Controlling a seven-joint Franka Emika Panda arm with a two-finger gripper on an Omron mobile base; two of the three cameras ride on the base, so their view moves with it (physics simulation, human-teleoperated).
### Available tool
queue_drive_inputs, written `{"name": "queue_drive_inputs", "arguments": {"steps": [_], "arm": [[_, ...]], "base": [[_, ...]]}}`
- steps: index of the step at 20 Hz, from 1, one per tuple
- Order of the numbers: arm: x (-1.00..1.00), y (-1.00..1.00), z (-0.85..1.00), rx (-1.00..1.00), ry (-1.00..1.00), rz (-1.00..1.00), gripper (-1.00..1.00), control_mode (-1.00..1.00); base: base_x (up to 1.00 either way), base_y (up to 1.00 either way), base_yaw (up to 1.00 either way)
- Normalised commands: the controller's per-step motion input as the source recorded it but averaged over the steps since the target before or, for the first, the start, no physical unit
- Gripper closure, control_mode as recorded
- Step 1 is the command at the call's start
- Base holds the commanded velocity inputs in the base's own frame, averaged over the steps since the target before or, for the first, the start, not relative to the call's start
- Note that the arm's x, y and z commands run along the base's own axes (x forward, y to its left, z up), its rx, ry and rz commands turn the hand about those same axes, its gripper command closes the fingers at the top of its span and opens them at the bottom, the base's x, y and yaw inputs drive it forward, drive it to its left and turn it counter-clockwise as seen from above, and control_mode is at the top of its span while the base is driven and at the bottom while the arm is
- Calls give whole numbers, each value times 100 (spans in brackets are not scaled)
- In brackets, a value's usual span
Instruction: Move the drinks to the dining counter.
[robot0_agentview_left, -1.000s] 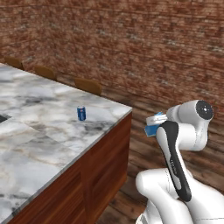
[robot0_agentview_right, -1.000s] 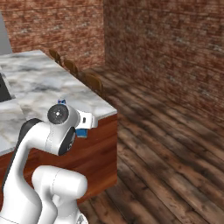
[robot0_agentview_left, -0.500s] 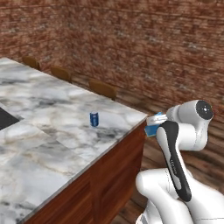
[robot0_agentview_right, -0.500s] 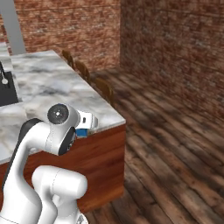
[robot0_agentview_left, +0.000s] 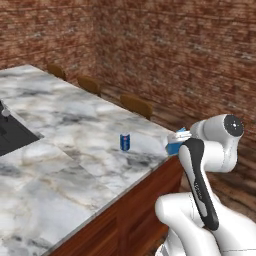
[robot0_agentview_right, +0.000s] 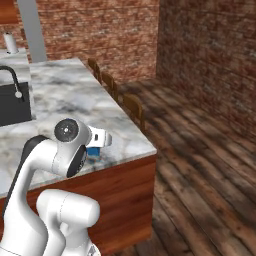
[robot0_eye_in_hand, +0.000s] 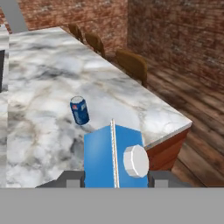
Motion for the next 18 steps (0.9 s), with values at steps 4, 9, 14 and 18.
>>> {"name": "queue_drive_inputs", "arguments": {"steps": [4,9,14,18], "arm": [[0,0,0,0,0,0,100,100],[0,0,0,0,0,0,100,100],[0,0,0,0,0,0,100,100],[0,0,0,0,0,0,100,100]], "base": [[44,0,23],[38,0,24],[30,0,24],[19,0,23]]}}
